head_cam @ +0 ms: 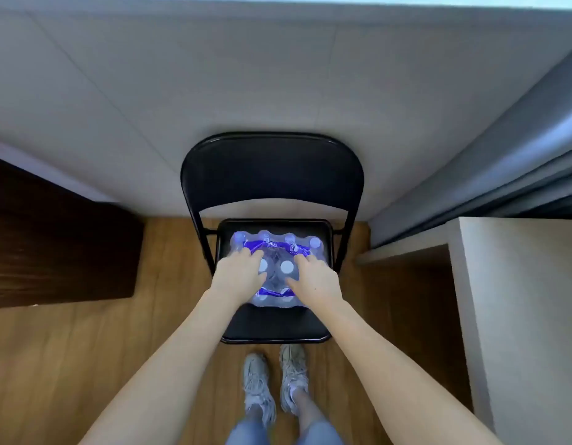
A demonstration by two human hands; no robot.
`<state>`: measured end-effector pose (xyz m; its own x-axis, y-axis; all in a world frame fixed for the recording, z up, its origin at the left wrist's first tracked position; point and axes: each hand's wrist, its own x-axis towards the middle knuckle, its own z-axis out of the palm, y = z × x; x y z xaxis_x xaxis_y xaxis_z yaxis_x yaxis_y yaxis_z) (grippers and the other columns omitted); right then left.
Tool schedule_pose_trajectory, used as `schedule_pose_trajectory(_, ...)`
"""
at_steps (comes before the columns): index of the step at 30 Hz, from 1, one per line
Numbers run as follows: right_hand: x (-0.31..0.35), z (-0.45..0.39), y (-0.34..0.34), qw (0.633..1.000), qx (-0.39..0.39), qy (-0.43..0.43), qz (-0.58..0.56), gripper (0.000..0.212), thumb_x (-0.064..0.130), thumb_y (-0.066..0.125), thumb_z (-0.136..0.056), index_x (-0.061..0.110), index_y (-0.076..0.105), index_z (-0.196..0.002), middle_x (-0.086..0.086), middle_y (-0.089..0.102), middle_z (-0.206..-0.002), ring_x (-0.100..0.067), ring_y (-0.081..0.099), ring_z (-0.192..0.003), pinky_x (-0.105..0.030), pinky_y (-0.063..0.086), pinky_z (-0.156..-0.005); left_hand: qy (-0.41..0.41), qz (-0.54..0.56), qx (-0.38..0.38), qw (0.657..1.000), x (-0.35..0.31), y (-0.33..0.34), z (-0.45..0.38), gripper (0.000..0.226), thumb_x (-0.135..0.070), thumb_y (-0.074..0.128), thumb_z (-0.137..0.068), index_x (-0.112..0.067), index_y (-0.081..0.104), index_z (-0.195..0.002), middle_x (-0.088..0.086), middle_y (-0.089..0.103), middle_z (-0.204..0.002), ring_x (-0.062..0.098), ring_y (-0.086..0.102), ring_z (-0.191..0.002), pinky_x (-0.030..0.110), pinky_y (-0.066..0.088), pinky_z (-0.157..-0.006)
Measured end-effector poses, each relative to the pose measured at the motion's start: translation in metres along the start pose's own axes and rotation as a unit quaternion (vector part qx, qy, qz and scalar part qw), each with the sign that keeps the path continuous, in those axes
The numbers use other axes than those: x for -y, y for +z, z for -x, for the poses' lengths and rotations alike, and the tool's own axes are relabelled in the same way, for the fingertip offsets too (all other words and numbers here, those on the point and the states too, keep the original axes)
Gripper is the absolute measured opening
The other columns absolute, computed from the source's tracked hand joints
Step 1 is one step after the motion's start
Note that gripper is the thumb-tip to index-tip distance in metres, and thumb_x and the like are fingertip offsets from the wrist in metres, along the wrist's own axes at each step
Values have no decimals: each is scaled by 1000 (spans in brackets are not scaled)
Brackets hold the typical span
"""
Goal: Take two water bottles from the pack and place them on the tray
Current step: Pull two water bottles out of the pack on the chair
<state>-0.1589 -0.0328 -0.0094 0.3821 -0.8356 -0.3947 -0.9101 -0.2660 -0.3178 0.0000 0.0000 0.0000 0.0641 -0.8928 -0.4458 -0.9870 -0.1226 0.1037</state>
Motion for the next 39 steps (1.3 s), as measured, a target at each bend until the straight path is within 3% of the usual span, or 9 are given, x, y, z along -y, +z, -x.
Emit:
schedule_pose_trajectory(6,1,-23,27,997,44,-36,51,37,35,54,-90,16,46,-121,-10,60,-115,-27,60,-100,-36,51,-75,2,-53,60,997,-1,28,-20,38,-34,48,-92,-14,50,-124,8,61,-117,25,61,-103,33,45,-71)
schedule_pose_trajectory(10,1,-36,44,993,52,-31,97,36,32,54,-90,15,46,-121,-10,62,-108,-28,61,-94,-32,43,-64,9,-59,62,996,-2,46,-33,40,-32,48,-94,-13,44,-129,11,60,-118,28,61,-104,35,46,-73)
schedule_pose_trajectory(12,2,-42,52,992,62,-17,108,36,26,54,-90,16,45,-123,-9,64,-107,-27,63,-92,-32,48,-65,9,-58,61,996,-2,54,-38,40,-26,47,-95,-14,41,-132,12,60,-118,28,61,-104,35,48,-74)
schedule_pose_trajectory(17,-3,-56,70,997,61,17,52,26,17,49,-90,12,48,-115,-14,64,-100,-32,63,-85,-34,41,-59,-18,-48,47,998,-3,70,-51,42,-19,54,-90,-15,39,-129,11,62,-112,27,63,-97,33,51,-70)
schedule_pose_trajectory(20,-6,-59,81,995,28,-7,93,36,22,57,-86,15,45,-119,-9,65,-100,-26,65,-84,-32,46,-57,-43,-19,59,997,-5,76,-59,46,-17,57,-88,-14,39,-131,11,61,-115,28,64,-100,35,55,-74)
schedule_pose_trajectory(26,-8,-59,81,997,30,-9,65,44,27,61,-86,17,42,-125,-8,63,-107,-27,64,-89,-33,52,-63,-49,27,24,998,-1,80,-57,44,-17,54,-89,-15,40,-132,10,64,-112,27,64,-97,33,53,-72)
schedule_pose_trajectory(31,-8,-49,55,999,21,-36,2,21,26,50,-90,13,50,-107,-12,64,-89,-31,61,-76,-37,38,-57,-31,44,-36,998,3,63,-45,32,-20,53,-87,-16,48,-118,8,68,-96,26,65,-80,31,45,-59)
schedule_pose_trajectory(36,3,-32,14,998,-49,-32,-9,22,27,54,-86,14,51,-104,-8,64,-82,-26,58,-65,-33,43,-55,-27,57,-68,996,4,17,-29,24,-25,56,-80,-18,51,-103,5,64,-78,23,55,-64,30,43,-53)
schedule_pose_trajectory(39,11,-20,-13,996,-74,-38,11,20,26,55,-83,15,51,-100,-7,62,-76,-20,52,-58,-29,46,-51,-18,58,-76,995,2,-17,-16,20,-28,59,-77,-20,47,-90,2,61,-73,23,57,-65,32,46,-55)
